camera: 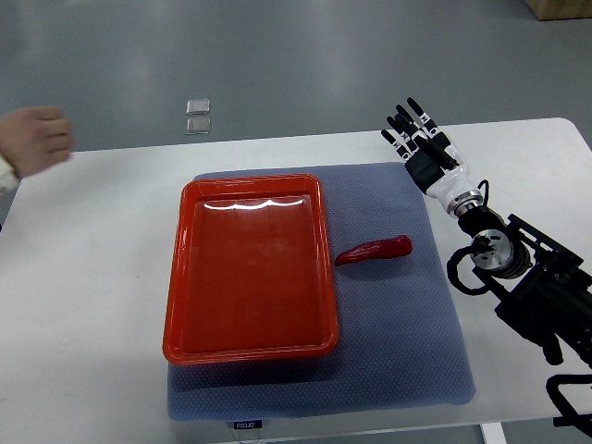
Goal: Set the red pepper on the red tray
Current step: 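Move the right hand from rest toward the red pepper beside the tray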
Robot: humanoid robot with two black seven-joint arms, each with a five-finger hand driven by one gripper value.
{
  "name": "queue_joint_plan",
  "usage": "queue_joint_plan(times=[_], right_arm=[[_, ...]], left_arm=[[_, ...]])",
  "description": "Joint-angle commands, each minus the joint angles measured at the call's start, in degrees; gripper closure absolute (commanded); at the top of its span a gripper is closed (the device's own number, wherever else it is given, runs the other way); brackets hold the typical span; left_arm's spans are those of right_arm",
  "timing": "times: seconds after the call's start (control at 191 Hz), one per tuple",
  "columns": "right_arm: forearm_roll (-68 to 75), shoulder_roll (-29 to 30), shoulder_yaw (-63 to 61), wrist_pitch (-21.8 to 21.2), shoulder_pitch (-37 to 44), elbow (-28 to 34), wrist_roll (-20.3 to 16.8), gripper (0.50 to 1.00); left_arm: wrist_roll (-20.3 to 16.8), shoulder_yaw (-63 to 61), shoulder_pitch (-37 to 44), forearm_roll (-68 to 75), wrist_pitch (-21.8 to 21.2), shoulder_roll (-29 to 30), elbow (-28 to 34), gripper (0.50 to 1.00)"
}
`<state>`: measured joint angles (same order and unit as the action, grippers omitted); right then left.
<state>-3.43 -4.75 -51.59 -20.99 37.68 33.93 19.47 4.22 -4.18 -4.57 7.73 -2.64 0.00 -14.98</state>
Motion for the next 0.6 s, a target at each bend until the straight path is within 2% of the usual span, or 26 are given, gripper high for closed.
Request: queue_joint_plan(times=[0.0, 0.293, 0.387, 0.466, 0.597], right_arm=[[0.0, 0.0, 0.0, 0.07, -0.06, 0.0, 0.04, 0.581], [-0.7, -0.26, 0.79, -0.46, 0.46, 0.0, -0.05, 0.581], [-2.28, -2.11, 1.85, -2.13, 1.08, 0.35, -0.22, 0.581], [-9.74, -4.74, 4.92, -4.67, 3.18, 0.79, -0.57, 0.581], [-25.3, -9.57, 13.0, -6.17, 7.14, 2.54, -0.75, 0.583]], left_arm=[[0.0, -0.04, 0.0, 0.1, 0.0, 0.0, -0.13, 0.5], [0.0, 0.05, 0.0, 0.01, 0.0, 0.0, -0.05, 0.5], [0.0, 0.05, 0.0, -0.08, 0.0, 0.0, 0.13, 0.5], [0.0, 0.05, 0.0, -0.17, 0.0, 0.0, 0.22, 0.5], [0.0, 0.05, 0.0, -0.08, 0.0, 0.0, 0.22, 0.5]])
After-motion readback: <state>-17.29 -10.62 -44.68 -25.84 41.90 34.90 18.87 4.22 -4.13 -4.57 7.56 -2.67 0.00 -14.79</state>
